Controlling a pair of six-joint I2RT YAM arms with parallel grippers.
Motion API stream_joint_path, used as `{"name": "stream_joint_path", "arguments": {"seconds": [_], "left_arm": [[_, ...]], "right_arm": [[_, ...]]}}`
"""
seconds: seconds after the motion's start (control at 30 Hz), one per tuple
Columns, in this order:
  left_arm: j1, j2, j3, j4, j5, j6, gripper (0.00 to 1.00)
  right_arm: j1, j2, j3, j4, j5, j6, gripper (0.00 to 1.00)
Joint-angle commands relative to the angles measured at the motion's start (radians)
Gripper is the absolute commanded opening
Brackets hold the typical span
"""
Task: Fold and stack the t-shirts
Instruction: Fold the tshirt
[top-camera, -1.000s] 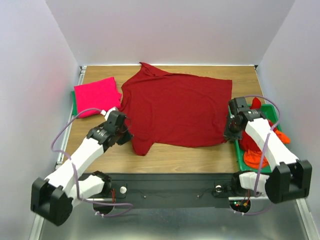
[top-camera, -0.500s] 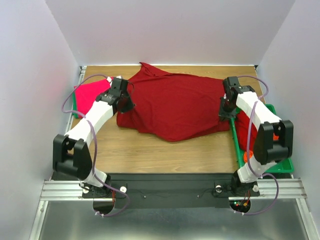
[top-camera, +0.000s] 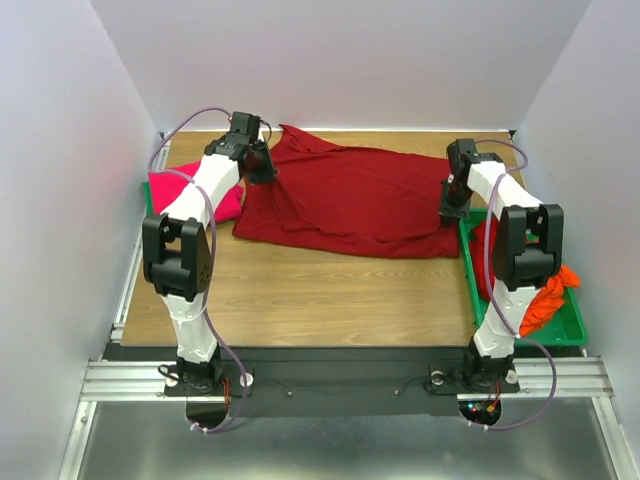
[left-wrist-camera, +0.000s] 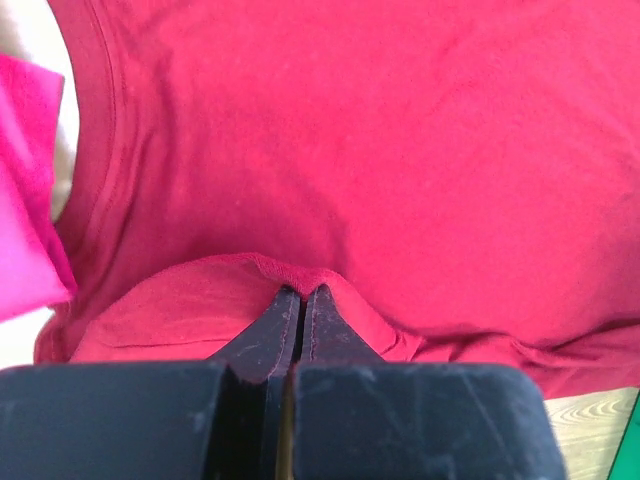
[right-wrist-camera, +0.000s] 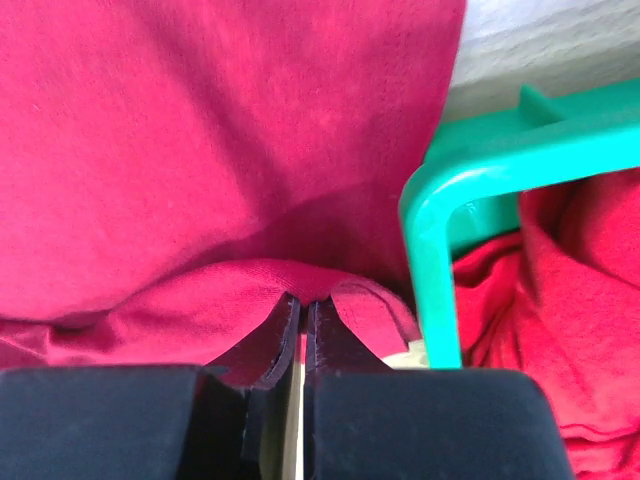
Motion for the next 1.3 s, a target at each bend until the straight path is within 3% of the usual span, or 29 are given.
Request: {"name": "stream_joint_path", "arguments": {"seconds": [0.0, 0.67, 1.0, 1.07, 1.13, 1.17, 1.2, 1.27], "left_arm": [[0.038, 0.005, 0.112, -0.037, 0.028, 0.036, 0.0], [0.097, 0.265, 0.438, -0.083, 0.156, 0.011, 0.0], [0.111, 0.328, 0.495, -0.085, 0.179, -0.006, 0.0], [0.113, 0.336, 0.496, -0.074, 0.186, -0.018, 0.02], [0.116, 0.336, 0.496, -0.046, 0.179, -0.027, 0.35], [0.116, 0.332, 0.498, -0.033, 0.173, -0.033, 0.48], [0.116, 0.326, 0.504, -0.017, 0.169, -0.036, 0.66], [0.116, 0.315, 0.519, 0.021, 0.158, -0.038, 0.77]], "right_arm": [[-0.028, 0.026, 0.096, 0.006, -0.008, -0.02, 0.0], [-0.092, 0.18, 0.297, -0.034, -0.032, -0.036, 0.0], [-0.1, 0.221, 0.34, -0.045, -0.034, -0.036, 0.01], [-0.103, 0.223, 0.351, -0.048, -0.032, -0.034, 0.08], [-0.103, 0.221, 0.374, -0.05, -0.032, -0.029, 0.25], [-0.103, 0.216, 0.386, -0.053, -0.034, -0.028, 0.47], [-0.103, 0.212, 0.398, -0.053, -0.035, -0.025, 0.57], [-0.103, 0.198, 0.438, -0.054, -0.046, -0.022, 0.66]]}}
